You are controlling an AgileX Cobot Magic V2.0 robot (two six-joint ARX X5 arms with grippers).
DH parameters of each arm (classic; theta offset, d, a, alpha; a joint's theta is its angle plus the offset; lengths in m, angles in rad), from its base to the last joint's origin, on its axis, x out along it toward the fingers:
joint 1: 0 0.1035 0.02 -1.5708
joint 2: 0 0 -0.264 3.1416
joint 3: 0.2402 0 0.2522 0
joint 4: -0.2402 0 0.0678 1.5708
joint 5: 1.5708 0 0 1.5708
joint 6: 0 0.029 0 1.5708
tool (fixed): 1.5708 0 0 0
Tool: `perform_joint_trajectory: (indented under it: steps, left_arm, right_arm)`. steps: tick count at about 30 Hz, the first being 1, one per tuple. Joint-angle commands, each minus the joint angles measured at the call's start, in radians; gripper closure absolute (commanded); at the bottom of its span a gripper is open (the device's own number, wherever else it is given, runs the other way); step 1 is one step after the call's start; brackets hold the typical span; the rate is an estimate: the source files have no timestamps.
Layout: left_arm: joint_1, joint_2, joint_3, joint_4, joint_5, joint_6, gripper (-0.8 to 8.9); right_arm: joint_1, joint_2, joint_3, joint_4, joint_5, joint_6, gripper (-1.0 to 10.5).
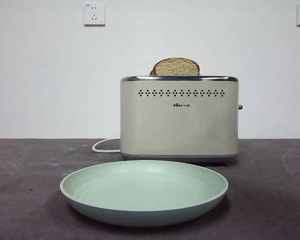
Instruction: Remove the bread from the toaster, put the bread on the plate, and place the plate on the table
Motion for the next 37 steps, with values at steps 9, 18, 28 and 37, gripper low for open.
perform_joint_trajectory:
  steps: [9, 18, 28, 37]
  left_arm:
    - [0.003, 0.204, 0.315, -0.190, 0.158, -0.007, 8.21]
    - [0.003, 0.369, 0.541, -0.423, 0.358, 0.103, 8.21]
    - [0.002, 0.399, 0.624, -0.502, 0.452, 0.132, 8.21]
    - [0.002, 0.400, 0.624, -0.500, 0.451, 0.116, 3.07]
  right_arm:
    - [0.020, 0.346, 0.419, -0.290, -0.147, -0.135, 9.6]
    - [0.046, 0.595, 0.756, -0.651, -0.286, -0.308, 9.6]
    - [0.066, 0.652, 0.845, -0.796, -0.353, -0.386, 9.6]
    - [0.066, 0.652, 0.845, -0.794, -0.351, -0.372, 4.1]
